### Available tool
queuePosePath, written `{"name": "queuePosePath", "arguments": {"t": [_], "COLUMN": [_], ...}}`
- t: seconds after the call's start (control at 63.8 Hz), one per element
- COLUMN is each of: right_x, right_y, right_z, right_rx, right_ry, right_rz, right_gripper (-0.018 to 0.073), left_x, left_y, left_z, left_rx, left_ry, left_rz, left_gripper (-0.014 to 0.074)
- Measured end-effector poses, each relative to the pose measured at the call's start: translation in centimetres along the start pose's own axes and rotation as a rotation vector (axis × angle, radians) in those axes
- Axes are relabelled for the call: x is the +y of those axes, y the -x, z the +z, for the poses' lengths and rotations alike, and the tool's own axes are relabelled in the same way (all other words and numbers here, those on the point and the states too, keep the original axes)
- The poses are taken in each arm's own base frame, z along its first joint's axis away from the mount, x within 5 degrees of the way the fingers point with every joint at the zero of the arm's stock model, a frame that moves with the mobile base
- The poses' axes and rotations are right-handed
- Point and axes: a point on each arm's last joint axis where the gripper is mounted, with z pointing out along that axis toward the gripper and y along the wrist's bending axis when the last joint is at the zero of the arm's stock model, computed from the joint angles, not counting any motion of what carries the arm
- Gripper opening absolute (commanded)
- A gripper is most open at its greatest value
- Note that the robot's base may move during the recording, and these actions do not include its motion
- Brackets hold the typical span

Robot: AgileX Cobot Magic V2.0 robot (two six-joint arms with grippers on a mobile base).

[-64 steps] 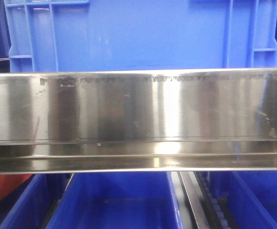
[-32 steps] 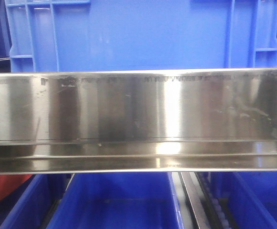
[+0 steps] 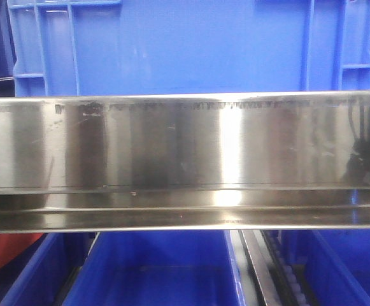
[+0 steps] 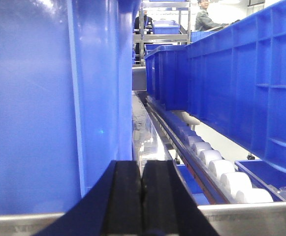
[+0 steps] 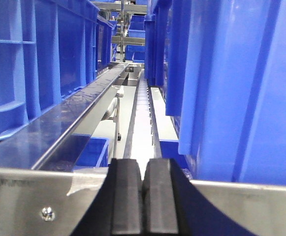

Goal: Place valve from conveyor to right shelf box

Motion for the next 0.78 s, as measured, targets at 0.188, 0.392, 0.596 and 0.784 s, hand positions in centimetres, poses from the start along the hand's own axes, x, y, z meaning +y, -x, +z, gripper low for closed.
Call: {"name": "queuePosePath", "arguments": {"t": [0.188,0.392,0.596,0.784], "right_x": [0.0,0.0,0.0,0.0], "right_y": [0.02,0.02,0.02,0.02], "right_z": [0.0,0.0,0.0,0.0], "right_rx": [-0.002,-0.002,-0.002,-0.002], "right_ry": [0.0,0.0,0.0,0.0], "right_rz": [0.0,0.0,0.0,0.0], "right_gripper": [-0.0162,-0.0162,-0.0162,-0.0162], "left_x": [0.02,0.02,0.02,0.02], "left_y": [0.0,0.0,0.0,0.0], "left_z": [0.0,0.0,0.0,0.0], "left_rx": [0.0,0.0,0.0,0.0], "left_ry": [0.003,0.003,0.003,0.003], "left_rz": [0.0,0.0,0.0,0.0], "left_gripper": [-0.0111,-0.0111,-0.0111,-0.0111]}}
